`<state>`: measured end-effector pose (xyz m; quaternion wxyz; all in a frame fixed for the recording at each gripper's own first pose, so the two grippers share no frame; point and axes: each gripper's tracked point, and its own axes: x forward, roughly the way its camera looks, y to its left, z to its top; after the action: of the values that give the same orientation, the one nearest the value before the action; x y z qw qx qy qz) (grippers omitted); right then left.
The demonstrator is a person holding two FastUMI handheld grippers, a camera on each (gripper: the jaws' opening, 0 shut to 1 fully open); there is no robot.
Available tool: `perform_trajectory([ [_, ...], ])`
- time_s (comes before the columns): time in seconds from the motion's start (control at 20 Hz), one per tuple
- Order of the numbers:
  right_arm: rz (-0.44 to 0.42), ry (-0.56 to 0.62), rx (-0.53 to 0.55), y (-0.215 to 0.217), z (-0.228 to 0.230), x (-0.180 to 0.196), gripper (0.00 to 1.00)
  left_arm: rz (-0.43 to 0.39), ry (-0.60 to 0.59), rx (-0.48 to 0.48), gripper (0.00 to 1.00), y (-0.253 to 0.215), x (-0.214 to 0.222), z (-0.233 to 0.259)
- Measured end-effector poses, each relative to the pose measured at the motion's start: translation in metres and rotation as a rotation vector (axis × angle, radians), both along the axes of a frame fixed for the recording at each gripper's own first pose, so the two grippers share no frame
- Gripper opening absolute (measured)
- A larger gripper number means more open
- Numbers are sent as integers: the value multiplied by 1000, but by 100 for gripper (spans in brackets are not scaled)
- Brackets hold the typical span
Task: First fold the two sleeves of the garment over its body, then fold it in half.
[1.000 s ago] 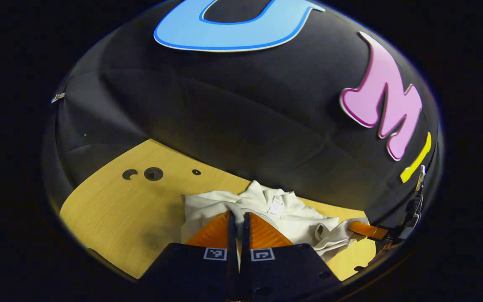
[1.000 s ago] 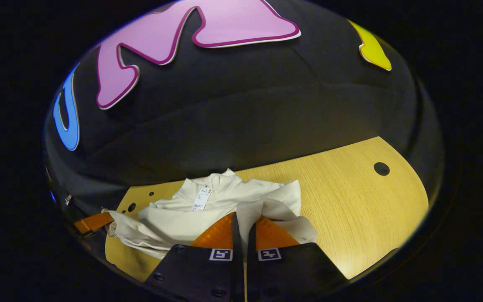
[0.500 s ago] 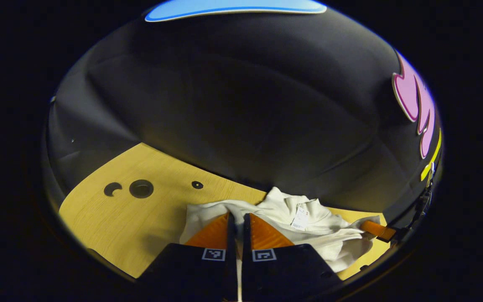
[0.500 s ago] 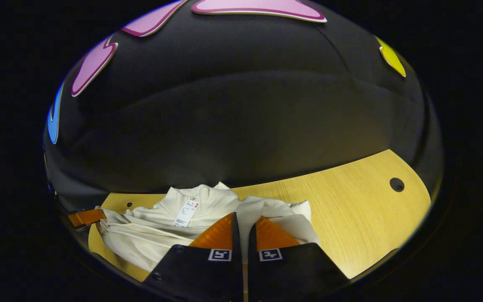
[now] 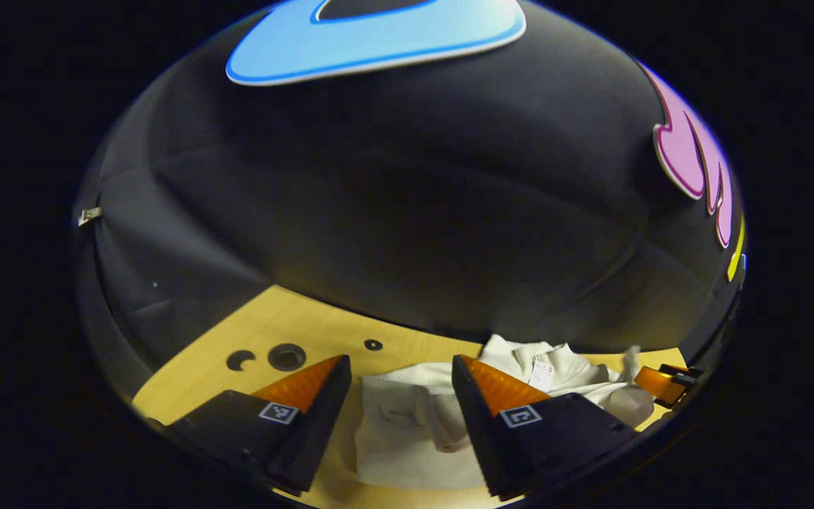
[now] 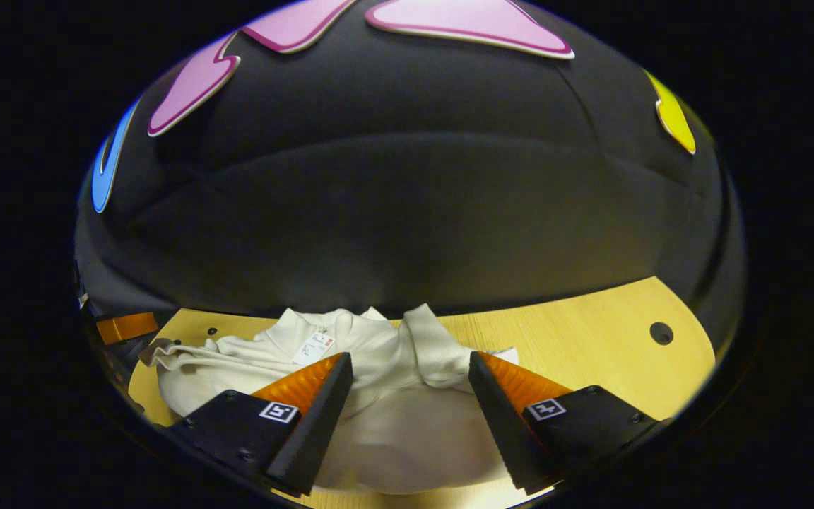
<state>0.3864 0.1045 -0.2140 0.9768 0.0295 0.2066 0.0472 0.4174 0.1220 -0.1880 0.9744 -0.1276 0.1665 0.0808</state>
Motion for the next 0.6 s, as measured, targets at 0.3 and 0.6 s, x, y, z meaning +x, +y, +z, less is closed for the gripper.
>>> perform_trajectory([
  [0.3,-13,-98,-16,-25,78,-47,98,13,-99,24,96,-2,-61,75],
  [0.6,-87,-186,-52,-56,141,-115,98,-21,-177,58,98,-17,-155,127],
])
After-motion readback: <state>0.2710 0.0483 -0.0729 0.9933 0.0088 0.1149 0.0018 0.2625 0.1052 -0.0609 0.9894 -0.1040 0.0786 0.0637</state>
